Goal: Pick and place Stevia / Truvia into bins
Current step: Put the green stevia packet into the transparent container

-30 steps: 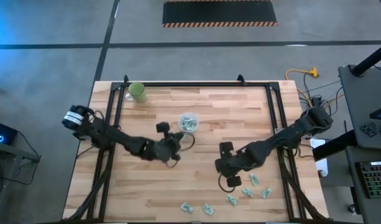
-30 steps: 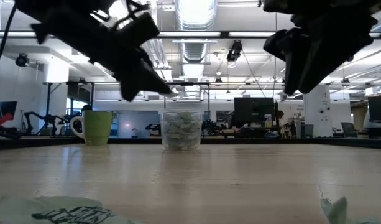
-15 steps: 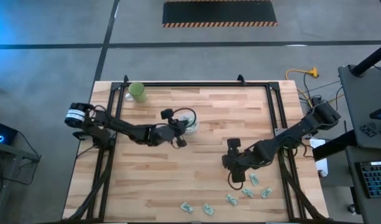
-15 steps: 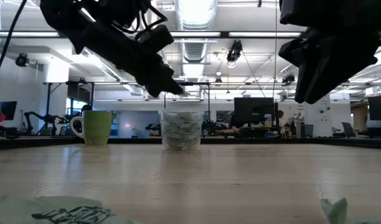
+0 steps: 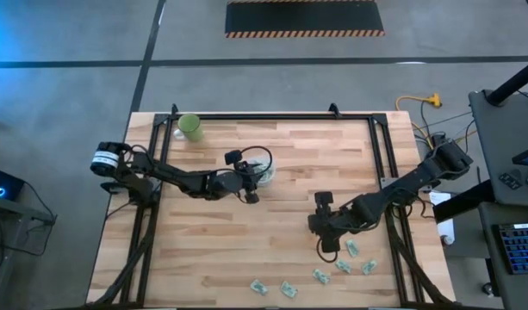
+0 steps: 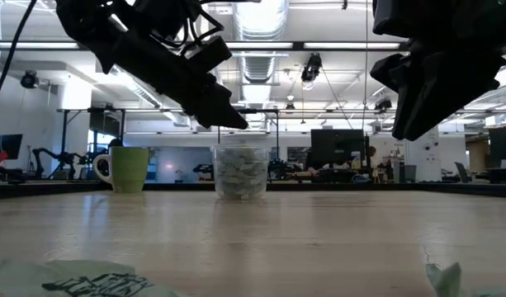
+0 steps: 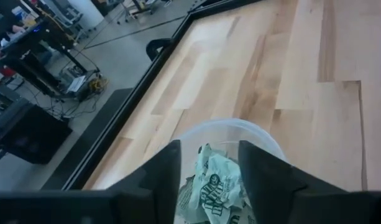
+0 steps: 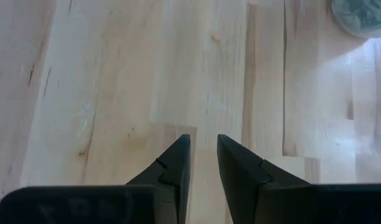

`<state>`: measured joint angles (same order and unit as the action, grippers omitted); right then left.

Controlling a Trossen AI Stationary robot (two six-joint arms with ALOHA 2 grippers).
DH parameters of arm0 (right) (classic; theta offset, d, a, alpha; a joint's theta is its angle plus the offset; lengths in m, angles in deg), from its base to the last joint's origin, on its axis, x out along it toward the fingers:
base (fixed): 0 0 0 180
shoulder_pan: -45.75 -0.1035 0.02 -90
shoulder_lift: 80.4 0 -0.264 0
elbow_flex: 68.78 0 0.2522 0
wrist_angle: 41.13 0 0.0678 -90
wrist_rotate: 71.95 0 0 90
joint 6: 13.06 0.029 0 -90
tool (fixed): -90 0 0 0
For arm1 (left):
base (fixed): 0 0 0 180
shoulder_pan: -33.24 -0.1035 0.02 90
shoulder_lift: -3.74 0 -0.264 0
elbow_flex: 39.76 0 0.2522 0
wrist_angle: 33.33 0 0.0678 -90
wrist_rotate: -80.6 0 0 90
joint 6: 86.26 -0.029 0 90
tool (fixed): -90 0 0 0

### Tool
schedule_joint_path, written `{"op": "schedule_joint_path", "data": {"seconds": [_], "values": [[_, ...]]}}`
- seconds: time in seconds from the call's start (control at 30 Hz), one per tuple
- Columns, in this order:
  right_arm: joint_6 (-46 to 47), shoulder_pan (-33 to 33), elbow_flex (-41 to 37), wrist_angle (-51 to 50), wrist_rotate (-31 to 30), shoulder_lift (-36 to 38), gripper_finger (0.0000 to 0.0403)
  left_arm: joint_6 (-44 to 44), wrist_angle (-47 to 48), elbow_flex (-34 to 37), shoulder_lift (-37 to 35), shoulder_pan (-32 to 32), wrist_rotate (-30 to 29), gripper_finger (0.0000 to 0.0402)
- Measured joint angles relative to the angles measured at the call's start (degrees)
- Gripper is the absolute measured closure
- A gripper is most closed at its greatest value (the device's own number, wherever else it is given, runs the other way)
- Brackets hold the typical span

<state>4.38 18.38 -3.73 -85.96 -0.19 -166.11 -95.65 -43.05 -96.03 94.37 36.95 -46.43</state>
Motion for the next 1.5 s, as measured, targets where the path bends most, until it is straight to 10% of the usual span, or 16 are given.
{"op": "schedule_joint_path", "data": {"seconds": [0.63, 1.5], "values": [[31.7, -7.4, -3.0, -9.8, 19.3, 0.9, 0.0324, -2.0, -0.1, 0.0, -1.2, 0.0, -0.4, 0.0224], [51.8, -19.4, -8.9, -11.0, 16.4, 1.2, 0.0265, -2.1, -0.1, -0.2, -1.2, 0.0, -0.3, 0.0223]]}}
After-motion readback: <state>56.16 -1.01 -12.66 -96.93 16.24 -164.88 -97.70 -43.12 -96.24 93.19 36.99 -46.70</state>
